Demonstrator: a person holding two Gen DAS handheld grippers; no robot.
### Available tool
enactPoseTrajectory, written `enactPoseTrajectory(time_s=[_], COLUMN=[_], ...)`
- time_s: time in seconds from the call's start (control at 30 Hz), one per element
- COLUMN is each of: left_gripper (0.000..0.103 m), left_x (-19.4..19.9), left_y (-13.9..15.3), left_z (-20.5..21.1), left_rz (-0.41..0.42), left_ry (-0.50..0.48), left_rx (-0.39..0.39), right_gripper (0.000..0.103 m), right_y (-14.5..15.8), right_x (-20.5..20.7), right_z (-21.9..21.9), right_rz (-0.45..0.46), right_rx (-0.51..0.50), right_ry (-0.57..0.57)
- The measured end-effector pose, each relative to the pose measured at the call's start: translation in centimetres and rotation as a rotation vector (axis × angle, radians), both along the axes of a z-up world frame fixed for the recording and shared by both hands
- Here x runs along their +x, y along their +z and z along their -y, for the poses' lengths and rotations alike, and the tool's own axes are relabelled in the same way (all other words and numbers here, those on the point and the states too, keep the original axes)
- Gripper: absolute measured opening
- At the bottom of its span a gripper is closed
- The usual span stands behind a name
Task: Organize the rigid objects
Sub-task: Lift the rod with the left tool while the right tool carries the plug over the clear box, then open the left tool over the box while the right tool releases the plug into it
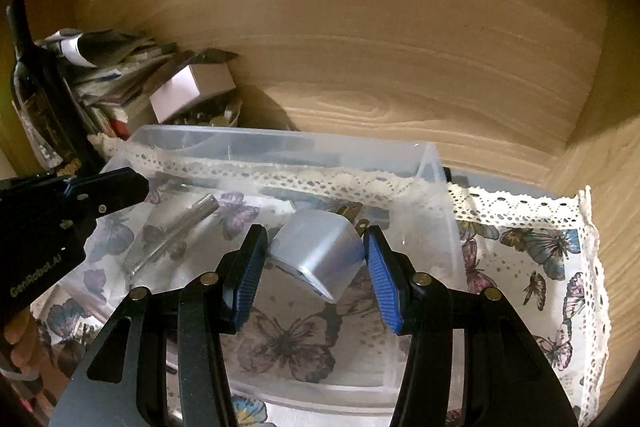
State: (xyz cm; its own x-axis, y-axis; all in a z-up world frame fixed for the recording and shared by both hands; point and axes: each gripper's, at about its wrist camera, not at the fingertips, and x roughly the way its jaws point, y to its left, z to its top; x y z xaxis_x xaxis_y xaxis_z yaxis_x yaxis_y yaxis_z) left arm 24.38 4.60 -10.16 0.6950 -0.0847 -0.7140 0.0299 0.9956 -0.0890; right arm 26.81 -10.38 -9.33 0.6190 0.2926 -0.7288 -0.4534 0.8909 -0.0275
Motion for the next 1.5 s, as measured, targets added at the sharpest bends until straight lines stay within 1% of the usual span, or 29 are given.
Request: enactPoseTrajectory(time_s=[0.2,0.3,0.37,0.43,0.5,0.57,0.6,0.63,0.67,0.8,0.87,0.97,1.0,1.07,1.17,1.27,1.37,1.5], left_gripper=[0.009,0.009,0.009,0.012,0.016,0.025,0.028,0.033,0.037,0.041,0.052,0.064,0.066,0.073,0.078,0.082,0.086,0.087], left_x=[0.1,-0.3,-0.7,-1.2,-1.9,-2.6,-3.2,-3.6,-4.1,-6.2,-7.3,-9.0,-9.6,-10.5,-11.8,-12.7,-13.5,-14.1], left_y=[0.0,0.5,0.8,1.3,2.0,2.6,3.1,3.4,3.8,5.2,5.8,6.6,6.8,6.9,6.7,5.9,4.8,2.8], left_z=[-0.2,-0.7,-0.9,-1.0,-1.1,-1.2,-1.3,-1.3,-1.4,-1.0,-0.8,-0.2,-0.1,0.3,0.7,1.1,1.5,2.6], left_rz=[0.002,0.006,0.004,0.01,0.029,0.048,0.06,0.07,0.082,0.126,0.151,0.186,0.193,0.2,0.194,0.166,0.125,0.055], left_ry=[-0.008,-0.005,-0.004,0.003,0.012,0.019,0.025,0.029,0.036,0.037,0.04,0.037,0.033,0.024,0.016,0.002,-0.01,-0.052], left_rx=[0.007,-0.003,-0.015,-0.018,-0.013,-0.009,-0.009,-0.01,-0.01,0.001,0.006,0.018,0.024,0.031,0.037,0.032,0.017,0.012], right_gripper=[0.047,0.048,0.051,0.059,0.061,0.064,0.068,0.07,0.071,0.074,0.075,0.076,0.076,0.077,0.078,0.08,0.081,0.081], right_y=[-0.2,0.1,0.7,1.6,2.4,3.3,3.8,4.2,4.7,6.3,6.9,7.6,7.7,8.0,7.9,7.5,6.7,5.3], right_x=[-0.2,-0.3,-0.6,-1.1,-1.8,-2.5,-2.9,-3.4,-3.9,-5.7,-6.7,-8.2,-8.7,-9.6,-10.9,-12.2,-13.3,-14.5], right_z=[-0.4,-0.6,-0.7,-0.5,-0.4,0.0,0.2,0.4,0.6,1.8,2.3,3.2,3.5,4.1,5.2,6.2,7.0,8.1], right_rz=[-0.012,0.003,0.013,0.042,0.067,0.092,0.104,0.118,0.13,0.175,0.191,0.222,0.229,0.239,0.244,0.244,0.235,0.2], right_rx=[-0.013,-0.017,-0.011,0.001,0.006,0.016,0.022,0.027,0.032,0.059,0.073,0.077,0.077,0.08,0.081,0.075,0.066,0.057], right_ry=[0.015,0.021,0.027,0.029,0.026,0.024,0.023,0.02,0.018,0.007,-0.001,-0.013,-0.017,-0.024,-0.041,-0.054,-0.07,-0.092])
